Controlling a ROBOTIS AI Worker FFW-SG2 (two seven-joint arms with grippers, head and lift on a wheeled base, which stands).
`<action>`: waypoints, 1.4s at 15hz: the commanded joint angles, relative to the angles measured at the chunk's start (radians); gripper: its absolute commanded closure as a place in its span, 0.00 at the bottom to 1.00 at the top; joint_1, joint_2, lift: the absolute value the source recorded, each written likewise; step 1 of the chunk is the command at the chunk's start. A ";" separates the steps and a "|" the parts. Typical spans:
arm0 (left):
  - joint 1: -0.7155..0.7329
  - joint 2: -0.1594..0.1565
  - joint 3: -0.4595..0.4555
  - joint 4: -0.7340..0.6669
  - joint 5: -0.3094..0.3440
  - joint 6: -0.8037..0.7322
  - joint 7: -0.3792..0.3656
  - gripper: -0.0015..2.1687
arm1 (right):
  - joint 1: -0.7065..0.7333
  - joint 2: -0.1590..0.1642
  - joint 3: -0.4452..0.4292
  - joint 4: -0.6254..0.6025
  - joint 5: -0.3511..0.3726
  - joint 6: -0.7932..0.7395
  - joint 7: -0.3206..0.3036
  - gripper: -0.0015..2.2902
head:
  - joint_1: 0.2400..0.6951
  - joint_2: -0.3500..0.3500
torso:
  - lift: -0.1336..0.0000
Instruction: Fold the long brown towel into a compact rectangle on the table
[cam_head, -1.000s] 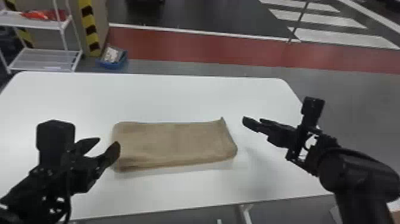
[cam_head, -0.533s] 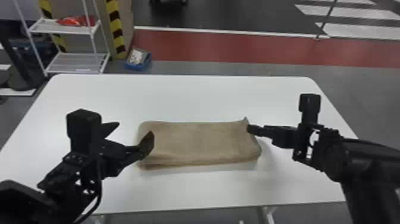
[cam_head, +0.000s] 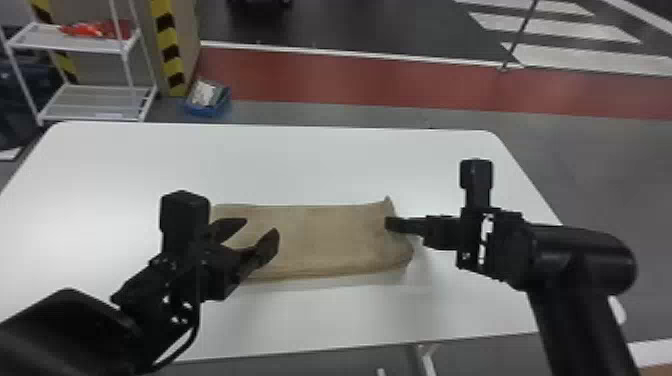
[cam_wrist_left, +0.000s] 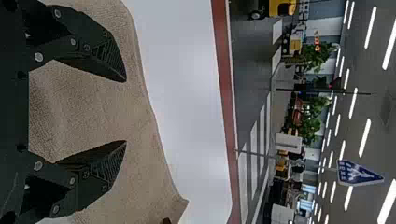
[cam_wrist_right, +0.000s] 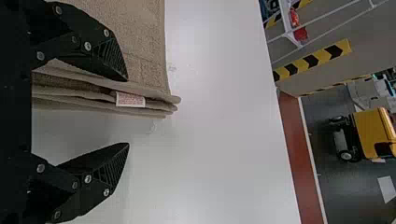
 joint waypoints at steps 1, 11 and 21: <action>-0.040 -0.004 -0.041 0.052 -0.011 0.002 0.002 0.59 | -0.012 0.000 0.007 0.013 0.000 0.032 0.002 0.28 | 1.00 0.25 | 0.10; -0.102 -0.047 -0.087 0.161 -0.045 0.036 -0.015 0.74 | -0.012 -0.006 -0.022 -0.016 -0.091 0.090 0.061 0.66 | 1.00 0.24 | 0.10; -0.151 -0.111 -0.115 0.287 -0.050 0.039 -0.056 0.74 | 0.030 0.049 -0.039 -0.233 -0.252 0.096 0.061 0.66 | 1.00 0.26 | 0.10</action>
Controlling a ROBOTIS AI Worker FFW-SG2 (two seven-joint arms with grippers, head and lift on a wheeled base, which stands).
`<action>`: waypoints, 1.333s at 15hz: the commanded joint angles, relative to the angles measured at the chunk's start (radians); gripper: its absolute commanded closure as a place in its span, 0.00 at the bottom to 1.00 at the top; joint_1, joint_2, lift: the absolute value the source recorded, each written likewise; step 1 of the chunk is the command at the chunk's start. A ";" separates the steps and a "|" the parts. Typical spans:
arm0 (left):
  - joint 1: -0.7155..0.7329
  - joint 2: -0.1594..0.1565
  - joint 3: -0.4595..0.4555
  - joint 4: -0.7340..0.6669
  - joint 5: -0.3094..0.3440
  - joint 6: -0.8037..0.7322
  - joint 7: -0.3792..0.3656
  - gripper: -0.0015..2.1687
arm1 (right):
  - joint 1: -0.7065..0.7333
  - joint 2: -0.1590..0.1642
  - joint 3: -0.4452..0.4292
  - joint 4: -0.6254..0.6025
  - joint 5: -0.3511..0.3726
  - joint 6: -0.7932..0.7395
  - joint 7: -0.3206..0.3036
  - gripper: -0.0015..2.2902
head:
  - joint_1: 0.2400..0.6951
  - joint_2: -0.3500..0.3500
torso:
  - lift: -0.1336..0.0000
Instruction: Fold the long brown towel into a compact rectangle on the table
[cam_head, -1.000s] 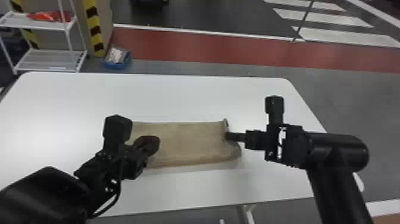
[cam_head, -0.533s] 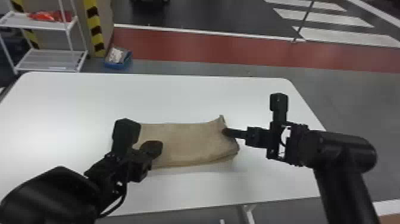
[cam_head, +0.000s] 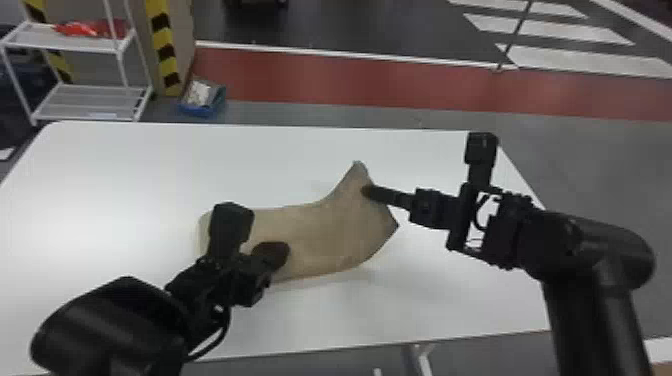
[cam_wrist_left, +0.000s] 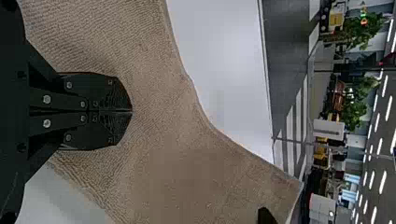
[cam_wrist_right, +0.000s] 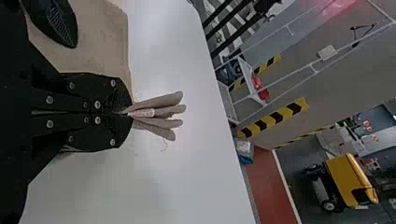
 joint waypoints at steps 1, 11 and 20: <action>-0.016 -0.028 -0.005 0.034 0.011 -0.023 -0.013 0.74 | 0.004 0.046 0.029 -0.058 -0.013 0.011 -0.014 0.66 | 1.00 0.27 | 0.10; 0.056 0.106 0.183 -0.127 0.112 0.011 -0.063 0.74 | 0.010 0.071 0.003 -0.095 -0.035 0.042 -0.065 0.66 | 1.00 0.39 | 0.10; 0.031 0.075 0.134 -0.005 0.035 0.008 -0.114 0.74 | -0.003 0.132 0.105 -0.143 -0.049 0.063 -0.094 0.66 | 1.00 0.52 | 0.10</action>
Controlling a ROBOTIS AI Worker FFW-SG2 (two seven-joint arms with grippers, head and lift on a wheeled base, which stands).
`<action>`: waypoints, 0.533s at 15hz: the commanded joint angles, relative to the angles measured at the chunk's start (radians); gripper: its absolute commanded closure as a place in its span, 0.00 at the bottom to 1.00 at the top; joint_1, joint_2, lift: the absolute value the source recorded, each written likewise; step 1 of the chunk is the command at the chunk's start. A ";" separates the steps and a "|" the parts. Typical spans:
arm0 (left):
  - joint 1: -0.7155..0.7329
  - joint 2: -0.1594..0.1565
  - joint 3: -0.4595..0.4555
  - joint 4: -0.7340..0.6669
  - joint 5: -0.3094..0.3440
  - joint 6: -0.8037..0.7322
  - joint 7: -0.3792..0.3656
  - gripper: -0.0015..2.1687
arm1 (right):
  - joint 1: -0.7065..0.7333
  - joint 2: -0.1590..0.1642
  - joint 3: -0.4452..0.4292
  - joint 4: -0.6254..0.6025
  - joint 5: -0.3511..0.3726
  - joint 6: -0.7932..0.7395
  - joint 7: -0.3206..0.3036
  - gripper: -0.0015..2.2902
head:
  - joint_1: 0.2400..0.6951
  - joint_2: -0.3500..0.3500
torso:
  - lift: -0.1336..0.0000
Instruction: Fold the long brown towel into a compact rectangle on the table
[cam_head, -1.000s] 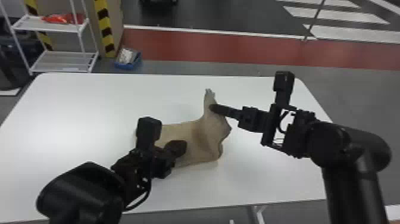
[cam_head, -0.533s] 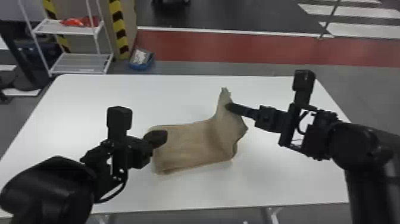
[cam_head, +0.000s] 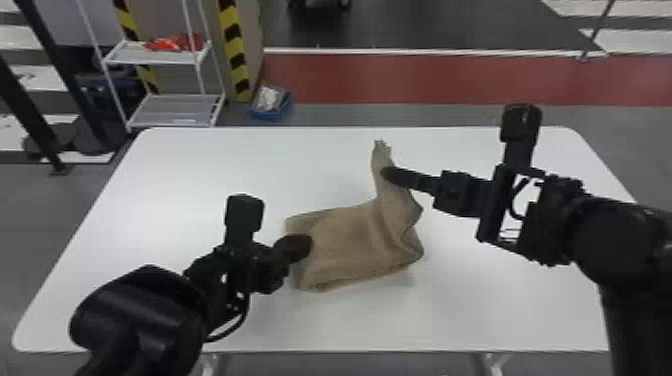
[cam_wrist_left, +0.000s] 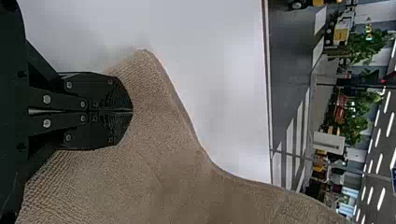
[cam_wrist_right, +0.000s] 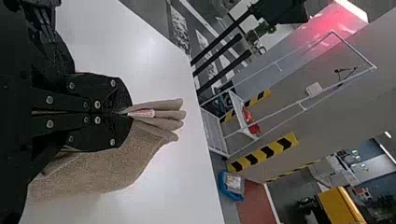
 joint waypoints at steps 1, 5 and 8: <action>-0.008 -0.018 -0.021 0.010 -0.003 0.000 0.001 0.74 | 0.005 0.020 0.042 -0.020 0.004 0.007 -0.004 0.66 | 1.00 0.53 | 0.10; -0.014 -0.037 -0.041 0.016 -0.006 0.000 0.003 0.74 | 0.008 0.033 0.090 0.006 0.053 0.022 -0.030 0.66 | 1.00 0.54 | 0.10; -0.012 -0.031 -0.035 0.015 -0.005 -0.006 0.001 0.74 | 0.013 0.025 0.094 0.011 0.085 0.059 -0.079 0.66 | 1.00 0.54 | 0.10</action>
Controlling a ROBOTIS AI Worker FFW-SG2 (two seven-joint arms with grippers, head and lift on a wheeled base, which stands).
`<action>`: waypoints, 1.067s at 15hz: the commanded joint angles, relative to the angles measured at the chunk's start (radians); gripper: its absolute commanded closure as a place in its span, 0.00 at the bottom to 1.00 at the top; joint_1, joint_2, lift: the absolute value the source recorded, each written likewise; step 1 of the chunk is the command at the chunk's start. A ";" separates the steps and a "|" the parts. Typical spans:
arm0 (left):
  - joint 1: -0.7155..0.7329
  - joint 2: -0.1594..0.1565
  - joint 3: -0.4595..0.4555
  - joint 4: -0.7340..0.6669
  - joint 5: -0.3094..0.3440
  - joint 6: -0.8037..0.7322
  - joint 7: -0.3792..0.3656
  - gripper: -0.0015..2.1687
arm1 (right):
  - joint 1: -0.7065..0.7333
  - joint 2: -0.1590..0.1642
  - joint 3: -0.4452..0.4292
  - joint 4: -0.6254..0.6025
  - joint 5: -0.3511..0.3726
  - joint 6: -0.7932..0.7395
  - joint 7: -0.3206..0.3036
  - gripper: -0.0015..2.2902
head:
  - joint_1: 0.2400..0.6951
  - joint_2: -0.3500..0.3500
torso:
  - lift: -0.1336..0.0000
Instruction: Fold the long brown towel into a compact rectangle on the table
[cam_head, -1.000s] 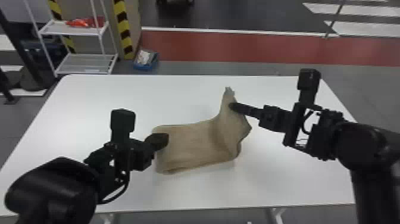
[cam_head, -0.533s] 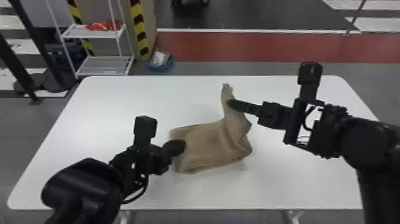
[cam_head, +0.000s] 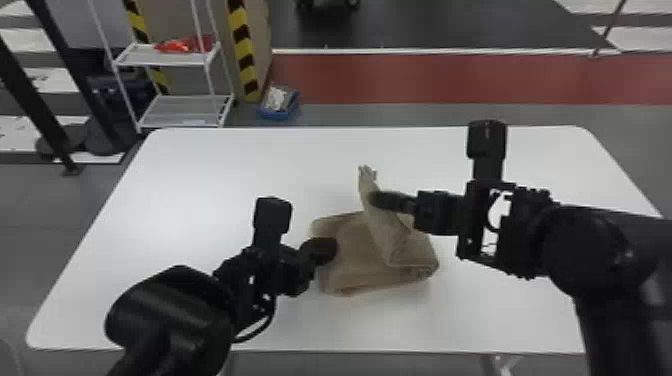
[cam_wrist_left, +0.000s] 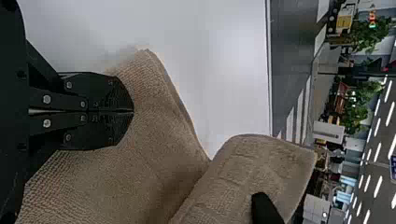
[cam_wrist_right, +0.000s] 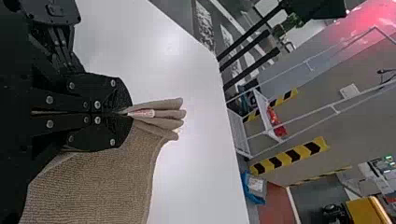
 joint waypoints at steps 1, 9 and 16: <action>0.004 0.005 0.003 -0.003 0.001 -0.006 0.000 0.74 | 0.001 -0.007 0.003 0.006 0.017 0.021 -0.011 0.66 | 1.00 0.53 | 0.10; 0.032 0.005 -0.002 -0.013 0.007 -0.031 0.000 0.74 | -0.013 0.015 0.089 0.084 0.024 -0.034 -0.015 0.66 | 1.00 0.56 | 0.10; 0.091 0.019 0.044 -0.127 0.018 -0.028 -0.003 0.41 | 0.044 0.005 0.083 0.067 0.008 -0.059 -0.034 0.03 | 1.00 0.58 | 0.10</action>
